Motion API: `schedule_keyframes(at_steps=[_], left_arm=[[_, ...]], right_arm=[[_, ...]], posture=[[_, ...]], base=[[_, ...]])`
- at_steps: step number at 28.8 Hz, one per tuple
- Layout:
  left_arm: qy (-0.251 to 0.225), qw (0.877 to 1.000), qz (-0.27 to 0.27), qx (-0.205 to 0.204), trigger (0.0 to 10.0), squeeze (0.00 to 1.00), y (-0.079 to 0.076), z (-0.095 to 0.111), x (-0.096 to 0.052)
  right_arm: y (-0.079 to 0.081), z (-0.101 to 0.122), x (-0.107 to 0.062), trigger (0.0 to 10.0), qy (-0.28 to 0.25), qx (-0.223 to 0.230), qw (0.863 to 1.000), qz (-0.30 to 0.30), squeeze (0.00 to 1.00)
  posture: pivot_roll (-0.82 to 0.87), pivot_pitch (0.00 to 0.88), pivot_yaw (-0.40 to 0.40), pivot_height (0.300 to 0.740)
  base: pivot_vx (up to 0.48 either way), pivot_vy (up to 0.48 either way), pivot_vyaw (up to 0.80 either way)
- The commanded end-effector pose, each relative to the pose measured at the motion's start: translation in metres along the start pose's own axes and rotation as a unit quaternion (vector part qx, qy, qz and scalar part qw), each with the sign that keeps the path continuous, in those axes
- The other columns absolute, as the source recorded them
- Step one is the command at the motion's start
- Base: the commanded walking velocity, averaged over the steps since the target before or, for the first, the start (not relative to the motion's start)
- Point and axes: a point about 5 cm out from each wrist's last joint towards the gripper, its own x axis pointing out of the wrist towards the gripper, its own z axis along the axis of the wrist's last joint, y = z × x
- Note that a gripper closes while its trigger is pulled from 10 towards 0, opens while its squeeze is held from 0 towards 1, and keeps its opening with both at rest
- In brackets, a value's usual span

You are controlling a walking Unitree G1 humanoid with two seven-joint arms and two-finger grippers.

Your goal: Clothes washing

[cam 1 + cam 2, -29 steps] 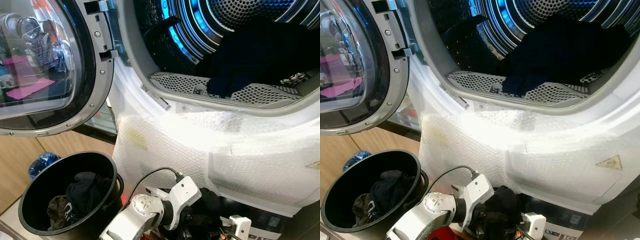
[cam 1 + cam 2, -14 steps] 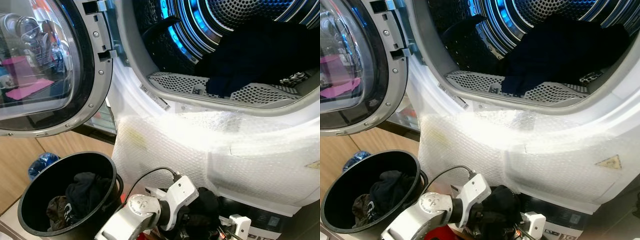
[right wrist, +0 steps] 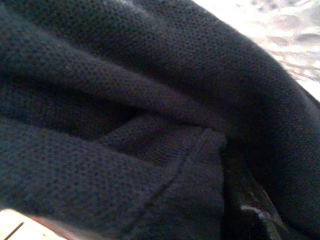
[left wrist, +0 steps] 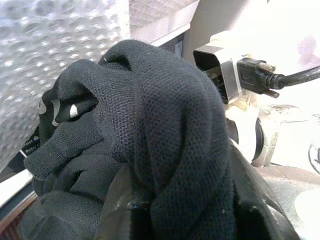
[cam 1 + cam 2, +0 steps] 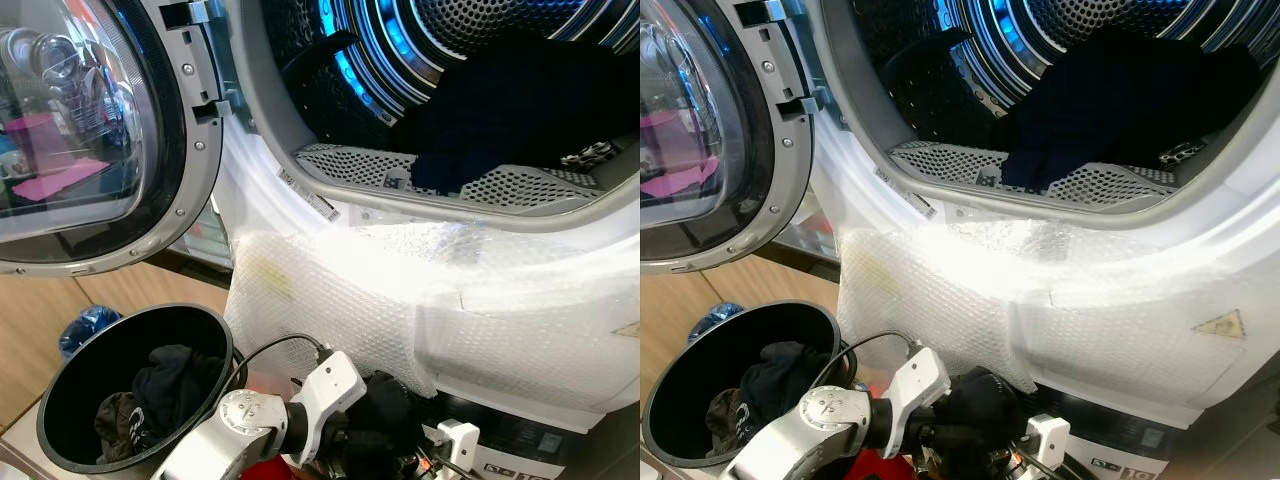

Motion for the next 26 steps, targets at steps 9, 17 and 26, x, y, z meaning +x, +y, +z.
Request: schedule_keyframes(at_steps=[9, 17, 26], left_arm=[[-0.005, 0.993, -0.120, -0.006, 10.0, 1.00, -0.019, 0.007, -0.055], [0.020, 0.995, -0.095, -0.033, 10.0, 1.00, -0.016, -0.007, -0.078], [0.064, 0.997, -0.009, 0.046, 10.0, 0.39, 0.000, -0.006, -0.061]], right_arm=[[-0.031, 0.008, -0.020, 0.0, -0.017, 0.023, 0.995, -0.095, 0.00], [-0.029, 0.007, -0.022, 0.0, 0.002, 0.024, 0.998, -0.050, 0.00], [-0.024, 0.004, -0.026, 0.0, 0.035, 0.023, 0.999, 0.003, 0.00]], posture=[[-0.01, 0.000, 0.135, 0.740], [0.00, 0.000, 0.127, 0.740], [0.01, 0.000, 0.114, 0.740]], base=[[0.000, 0.000, 0.00], [0.000, 0.000, 0.00], [0.000, 0.000, 0.00]])
